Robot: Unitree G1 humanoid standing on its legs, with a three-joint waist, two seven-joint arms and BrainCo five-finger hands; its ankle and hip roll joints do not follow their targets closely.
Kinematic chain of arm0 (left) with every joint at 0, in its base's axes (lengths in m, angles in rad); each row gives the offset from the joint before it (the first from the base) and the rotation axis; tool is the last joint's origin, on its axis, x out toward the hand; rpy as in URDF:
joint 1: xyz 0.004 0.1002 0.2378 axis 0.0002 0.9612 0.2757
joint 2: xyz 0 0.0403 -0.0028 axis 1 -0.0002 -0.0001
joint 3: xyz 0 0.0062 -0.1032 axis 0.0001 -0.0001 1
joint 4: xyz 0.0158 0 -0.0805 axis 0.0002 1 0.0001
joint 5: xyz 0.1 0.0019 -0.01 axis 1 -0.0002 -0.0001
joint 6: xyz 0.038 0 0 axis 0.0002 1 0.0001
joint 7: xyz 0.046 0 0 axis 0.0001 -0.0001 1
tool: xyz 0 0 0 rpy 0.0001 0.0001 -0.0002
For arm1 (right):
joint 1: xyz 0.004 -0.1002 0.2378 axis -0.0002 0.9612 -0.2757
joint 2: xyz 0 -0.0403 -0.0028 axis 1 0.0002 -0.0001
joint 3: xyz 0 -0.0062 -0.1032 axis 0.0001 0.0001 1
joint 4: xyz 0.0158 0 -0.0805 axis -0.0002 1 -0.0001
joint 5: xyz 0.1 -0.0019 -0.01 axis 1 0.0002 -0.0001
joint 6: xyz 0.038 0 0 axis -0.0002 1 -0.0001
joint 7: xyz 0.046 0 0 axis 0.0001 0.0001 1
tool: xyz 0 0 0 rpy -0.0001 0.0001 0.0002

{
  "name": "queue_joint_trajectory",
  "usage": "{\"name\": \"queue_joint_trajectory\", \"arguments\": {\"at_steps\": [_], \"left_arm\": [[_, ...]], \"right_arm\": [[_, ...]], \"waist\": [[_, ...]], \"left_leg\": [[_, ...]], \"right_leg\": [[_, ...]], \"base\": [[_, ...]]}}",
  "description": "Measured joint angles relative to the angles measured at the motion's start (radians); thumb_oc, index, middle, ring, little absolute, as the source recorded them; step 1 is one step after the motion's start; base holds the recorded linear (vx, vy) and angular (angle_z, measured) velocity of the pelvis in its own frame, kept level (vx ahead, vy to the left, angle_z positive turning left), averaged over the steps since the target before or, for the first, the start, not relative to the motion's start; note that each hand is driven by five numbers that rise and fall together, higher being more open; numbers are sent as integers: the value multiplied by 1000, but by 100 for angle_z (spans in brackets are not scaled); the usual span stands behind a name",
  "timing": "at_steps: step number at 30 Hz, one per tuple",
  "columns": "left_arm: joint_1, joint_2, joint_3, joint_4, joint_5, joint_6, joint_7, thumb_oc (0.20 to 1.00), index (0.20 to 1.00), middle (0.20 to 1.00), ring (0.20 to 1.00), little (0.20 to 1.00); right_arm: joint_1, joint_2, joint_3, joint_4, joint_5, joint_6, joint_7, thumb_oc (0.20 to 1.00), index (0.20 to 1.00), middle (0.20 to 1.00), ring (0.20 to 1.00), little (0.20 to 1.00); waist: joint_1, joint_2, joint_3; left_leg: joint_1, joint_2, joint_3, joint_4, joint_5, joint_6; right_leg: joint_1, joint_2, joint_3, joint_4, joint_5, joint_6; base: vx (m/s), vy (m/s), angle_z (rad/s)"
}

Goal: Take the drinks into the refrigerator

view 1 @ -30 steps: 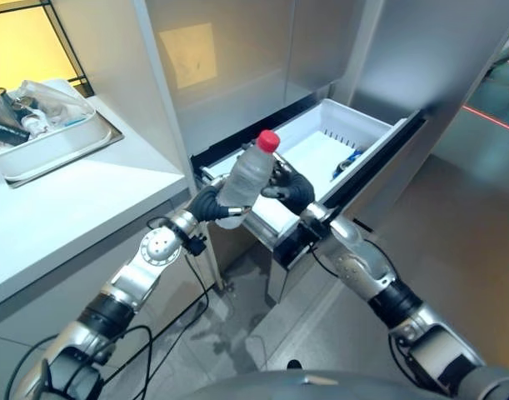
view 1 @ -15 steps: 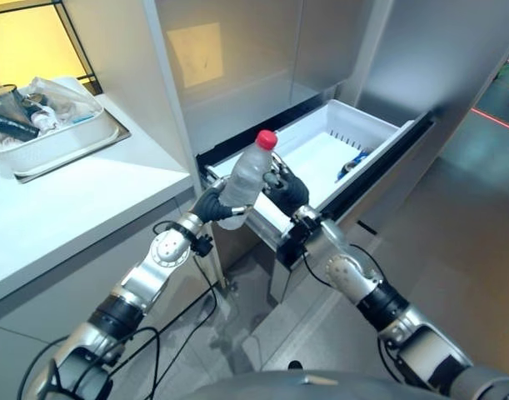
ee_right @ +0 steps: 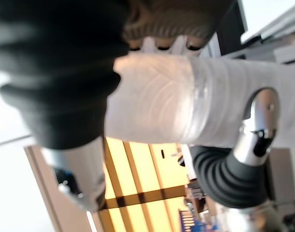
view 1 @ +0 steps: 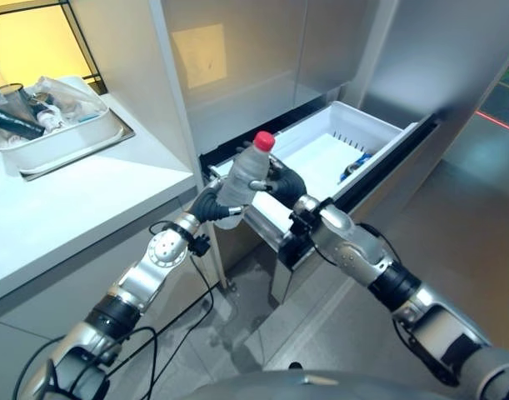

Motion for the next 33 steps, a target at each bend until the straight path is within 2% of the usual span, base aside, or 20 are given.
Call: {"name": "queue_joint_trajectory", "arguments": {"at_steps": [2,4,5,8,18,28,33], "left_arm": [[0,0,1,1,0,-4,0,200,200,200,200,200],[0,1,3,1,-1,-17,-1,200,200,200,200,200],[1,5,5,1,-1,-24,-5,200,200,200,200,200],[5,11,29,3,-2,-26,-16,200,200,200,200,200],[7,12,36,18,-15,-30,-24,200,200,200,200,200],[19,32,41,61,-14,-27,-23,200,200,200,200,200],[34,35,42,62,-14,-27,-8,200,200,200,200,200]], "right_arm": [[0,-6,-12,-5,-2,0,21,1000,1000,1000,1000,1000],[0,-59,-22,-42,-23,1,47,1000,1000,1000,1000,1000],[0,-120,-38,-79,-30,1,86,1000,1000,1000,1000,1000],[7,-166,-81,-115,-23,-6,130,1000,1000,1000,1000,1000],[12,-127,-58,-100,135,15,126,1000,1000,1000,1000,1000],[7,-31,-35,-5,192,20,116,1000,1000,1000,1000,1000],[-13,-29,-14,12,199,23,109,1000,1000,1000,1000,1000]], "waist": [[0,0,0],[0,0,0],[1,0,0],[-3,0,0],[-20,1,1],[3,1,1],[7,0,0]], "left_leg": [[0,1,0,0,0,0],[-1,1,0,0,0,0],[-1,1,-1,0,0,0],[-1,2,-1,0,0,0],[-2,4,0,0,-1,0],[-6,2,2,0,-1,0],[-18,1,-1,0,0,0]], "right_leg": [[0,0,0,0,0,0],[-1,1,0,0,0,0],[0,0,0,0,0,0],[0,1,0,0,0,0],[-2,3,1,-1,-1,0],[-7,1,2,-1,-1,0],[-17,1,1,0,0,0]], "base": [[0,0,0],[0,0,0],[0,0,0],[0,0,0],[0,0,0],[0,0,0],[0,0,0]]}}
